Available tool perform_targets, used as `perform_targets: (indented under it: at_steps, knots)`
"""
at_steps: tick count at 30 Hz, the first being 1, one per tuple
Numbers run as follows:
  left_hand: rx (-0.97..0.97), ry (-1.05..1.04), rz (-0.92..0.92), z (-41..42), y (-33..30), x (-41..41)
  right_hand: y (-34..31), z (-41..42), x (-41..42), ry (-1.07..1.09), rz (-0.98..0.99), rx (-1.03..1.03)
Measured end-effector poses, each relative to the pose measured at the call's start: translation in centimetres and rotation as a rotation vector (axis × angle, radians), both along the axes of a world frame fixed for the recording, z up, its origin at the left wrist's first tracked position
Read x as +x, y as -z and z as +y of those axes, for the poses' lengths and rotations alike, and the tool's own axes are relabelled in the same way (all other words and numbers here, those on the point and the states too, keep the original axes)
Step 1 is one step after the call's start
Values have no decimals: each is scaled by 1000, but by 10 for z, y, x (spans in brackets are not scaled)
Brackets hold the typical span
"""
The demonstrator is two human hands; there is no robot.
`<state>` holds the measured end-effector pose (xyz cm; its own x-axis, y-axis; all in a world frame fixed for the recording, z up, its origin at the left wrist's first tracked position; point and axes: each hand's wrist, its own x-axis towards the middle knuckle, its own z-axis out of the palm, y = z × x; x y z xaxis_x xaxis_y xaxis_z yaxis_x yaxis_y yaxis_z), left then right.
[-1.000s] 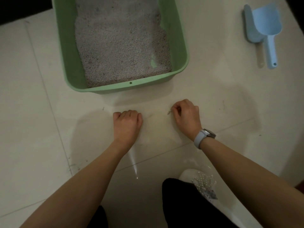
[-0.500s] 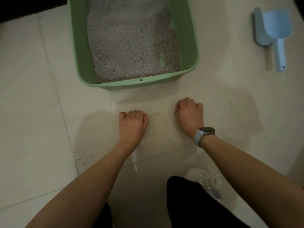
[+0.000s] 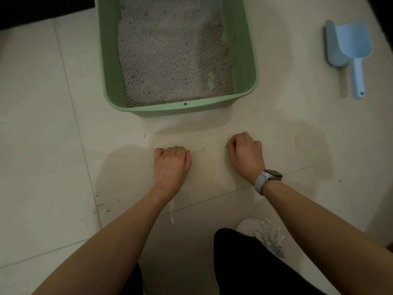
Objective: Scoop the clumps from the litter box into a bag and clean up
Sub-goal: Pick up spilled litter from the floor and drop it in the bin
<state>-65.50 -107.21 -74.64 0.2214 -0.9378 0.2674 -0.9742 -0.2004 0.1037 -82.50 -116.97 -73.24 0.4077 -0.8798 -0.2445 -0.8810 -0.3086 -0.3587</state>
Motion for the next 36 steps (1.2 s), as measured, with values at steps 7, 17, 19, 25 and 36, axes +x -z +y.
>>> perform_targets:
  at_steps: [7,17,19,25,36]
  knots:
    - [57,137,-26,1,-15,11,-19,7,19,-116,-148,48]
    - [44,543,-212,-13,-123,130,-123,-1,121,-581,-227,297]
    - [0,452,-268,-12,-161,173,-148,-9,160,-598,-247,235]
    - [-259,-270,-216,15,-269,329,-234,-23,310,-653,-367,-26]
    - [137,-881,62,75,-324,498,-318,34,601,-756,-414,-271]
